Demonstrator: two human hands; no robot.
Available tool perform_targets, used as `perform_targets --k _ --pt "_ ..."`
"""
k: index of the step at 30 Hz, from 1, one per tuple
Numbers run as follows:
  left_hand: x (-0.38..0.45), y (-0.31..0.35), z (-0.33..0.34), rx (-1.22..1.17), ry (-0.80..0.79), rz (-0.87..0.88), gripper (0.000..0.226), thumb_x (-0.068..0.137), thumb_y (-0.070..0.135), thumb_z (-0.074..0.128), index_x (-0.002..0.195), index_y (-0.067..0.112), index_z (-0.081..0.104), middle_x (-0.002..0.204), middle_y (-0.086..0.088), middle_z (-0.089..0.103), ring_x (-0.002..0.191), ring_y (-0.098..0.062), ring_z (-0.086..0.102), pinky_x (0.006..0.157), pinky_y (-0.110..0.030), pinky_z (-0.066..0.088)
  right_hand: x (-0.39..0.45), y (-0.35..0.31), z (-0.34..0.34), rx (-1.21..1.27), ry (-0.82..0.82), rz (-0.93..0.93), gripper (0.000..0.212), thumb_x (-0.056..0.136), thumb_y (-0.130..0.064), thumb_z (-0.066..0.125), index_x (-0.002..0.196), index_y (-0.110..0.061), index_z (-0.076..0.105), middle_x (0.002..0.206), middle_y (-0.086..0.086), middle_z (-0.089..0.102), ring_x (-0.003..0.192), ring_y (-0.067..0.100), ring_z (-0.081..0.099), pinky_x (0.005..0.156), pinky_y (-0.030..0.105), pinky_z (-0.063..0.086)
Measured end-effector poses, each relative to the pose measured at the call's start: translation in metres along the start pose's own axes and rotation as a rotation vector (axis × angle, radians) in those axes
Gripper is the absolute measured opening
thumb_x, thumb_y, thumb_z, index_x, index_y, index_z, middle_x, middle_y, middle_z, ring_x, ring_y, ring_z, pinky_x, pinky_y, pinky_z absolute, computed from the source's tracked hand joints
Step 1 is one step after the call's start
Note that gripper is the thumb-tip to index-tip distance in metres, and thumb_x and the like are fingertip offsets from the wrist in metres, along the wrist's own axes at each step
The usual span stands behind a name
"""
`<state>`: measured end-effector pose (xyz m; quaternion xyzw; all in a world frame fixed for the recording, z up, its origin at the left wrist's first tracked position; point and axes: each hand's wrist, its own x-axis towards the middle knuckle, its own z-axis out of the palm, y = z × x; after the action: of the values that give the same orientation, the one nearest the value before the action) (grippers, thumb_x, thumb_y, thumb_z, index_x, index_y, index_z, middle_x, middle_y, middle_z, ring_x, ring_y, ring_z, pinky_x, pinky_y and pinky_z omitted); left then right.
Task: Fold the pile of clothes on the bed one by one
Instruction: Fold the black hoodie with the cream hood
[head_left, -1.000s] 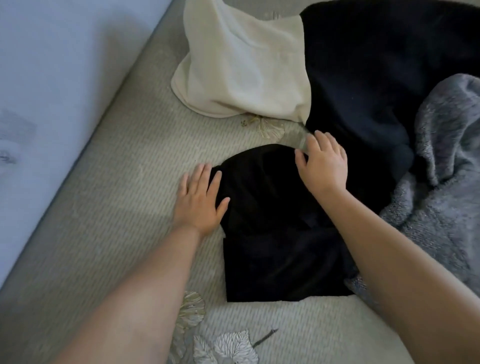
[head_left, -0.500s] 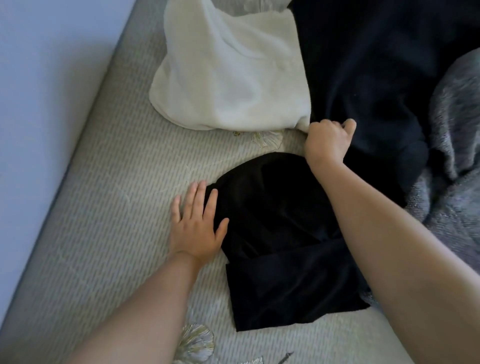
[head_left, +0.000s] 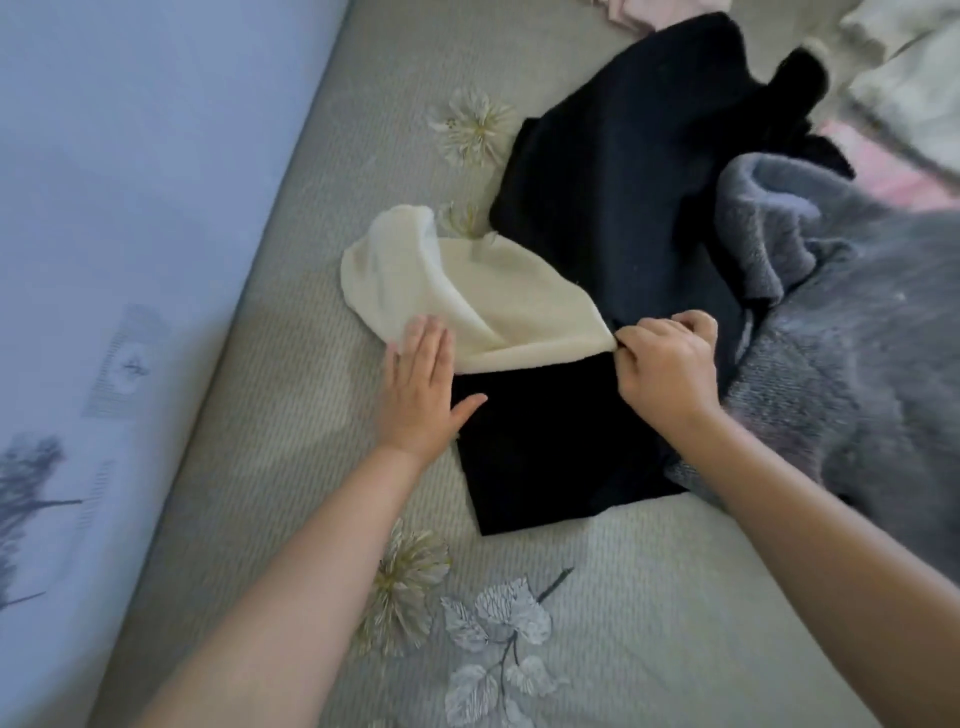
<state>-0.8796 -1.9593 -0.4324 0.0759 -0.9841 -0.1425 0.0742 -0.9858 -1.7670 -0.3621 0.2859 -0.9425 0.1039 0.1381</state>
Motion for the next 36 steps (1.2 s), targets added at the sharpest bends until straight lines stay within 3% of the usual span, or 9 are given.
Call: perform_targets --k 4,7,12,15,20,23,26,30,36 --pt "-0.015 0.031 -0.049 -0.052 0.092 0.061 0.027 0.077 0.018 0.05 0.079 -0.001 0.07 0.08 -0.015 0.069 0.077 -0.032 0.068 0.079 -0.039 0.045 -0.017 -0.007 -0.073 0.164 -0.023 0.028 0.011 0.063 0.002 0.057 0.061 0.001 0.068 0.054 0.012 0.063 0.05 0.028 0.061 0.078 0.034 0.036" --pt "-0.026 0.04 -0.091 -0.121 0.174 0.106 0.033 0.078 0.015 0.041 0.066 -0.002 0.066 0.062 -0.014 0.064 0.056 -0.027 0.063 0.062 -0.036 0.042 -0.035 -0.003 -0.127 0.235 -0.11 -0.021 0.01 0.061 0.005 0.059 0.065 0.003 0.069 0.054 0.013 0.063 0.05 0.031 0.062 0.065 0.044 0.048" --pt "-0.031 0.052 -0.188 -0.027 0.404 0.301 0.067 0.1 0.033 0.017 0.063 -0.002 0.06 0.053 -0.011 0.058 0.042 -0.017 0.056 0.041 -0.024 0.034 -0.037 -0.008 -0.199 0.368 -0.196 0.062 0.011 0.077 0.008 0.063 0.085 0.007 0.07 0.077 0.019 0.066 0.076 0.027 0.061 0.066 0.023 0.033" --pt "-0.026 0.07 -0.251 -0.007 0.486 0.299 0.072 0.098 0.038 0.009 0.062 -0.002 0.058 0.05 -0.012 0.056 0.04 -0.023 0.056 0.032 -0.022 0.033 -0.034 -0.021 -0.243 0.463 -0.128 0.044 0.011 0.08 0.004 0.063 0.088 0.007 0.069 0.081 0.019 0.066 0.075 0.019 0.054 0.062 0.016 0.028" --pt "-0.012 0.107 -0.344 -0.035 0.694 0.386 0.066 0.093 0.038 0.019 0.067 -0.005 0.062 0.059 -0.019 0.057 0.06 -0.03 0.054 0.043 -0.031 0.045 -0.038 -0.036 -0.335 0.443 -0.005 0.051 0.012 0.08 -0.002 0.065 0.089 0.006 0.07 0.07 0.005 0.065 0.075 0.012 0.049 0.058 0.014 0.028" --pt "0.005 0.142 -0.396 0.037 0.962 0.552 0.061 0.098 0.03 0.026 0.063 -0.003 0.063 0.056 -0.017 0.056 0.064 -0.021 0.042 0.039 -0.027 0.042 -0.048 -0.041 -0.4 0.441 0.213 0.13 0.009 0.079 -0.003 0.066 0.084 0.004 0.071 0.068 0.004 0.065 0.072 0.016 0.051 0.062 0.015 0.031" --pt "0.015 0.188 -0.452 0.066 1.194 0.647 0.049 0.095 0.02 0.038 0.058 -0.002 0.062 0.053 -0.015 0.054 0.055 -0.026 0.048 0.051 -0.03 0.033 -0.06 -0.057 -0.466 0.287 0.668 0.093 0.005 0.073 0.001 0.068 0.069 0.001 0.071 0.064 0.012 0.067 0.062 0.023 0.062 0.073 0.036 0.04" --pt "0.011 0.246 -0.523 0.046 1.37 0.691 0.034 0.086 0.014 0.048 0.058 0.0 0.061 0.055 -0.016 0.056 0.046 -0.03 0.055 0.055 -0.031 0.027 -0.069 -0.084 -0.545 -0.116 1.172 0.037 0.012 0.072 -0.002 0.059 0.061 -0.004 0.066 0.057 0.006 0.062 0.054 0.022 0.06 0.065 0.031 0.025" --pt "0.0 0.296 -0.576 -0.045 1.521 0.816 0.029 0.085 0.016 0.048 0.06 0.004 0.058 0.058 -0.013 0.054 0.058 -0.026 0.047 0.057 -0.032 0.027 -0.077 -0.1 -0.596 -0.475 1.349 0.078 0.019 0.062 0.004 0.065 0.052 -0.01 0.058 0.049 0.002 0.052 0.048 0.022 0.051 0.063 0.029 0.02"
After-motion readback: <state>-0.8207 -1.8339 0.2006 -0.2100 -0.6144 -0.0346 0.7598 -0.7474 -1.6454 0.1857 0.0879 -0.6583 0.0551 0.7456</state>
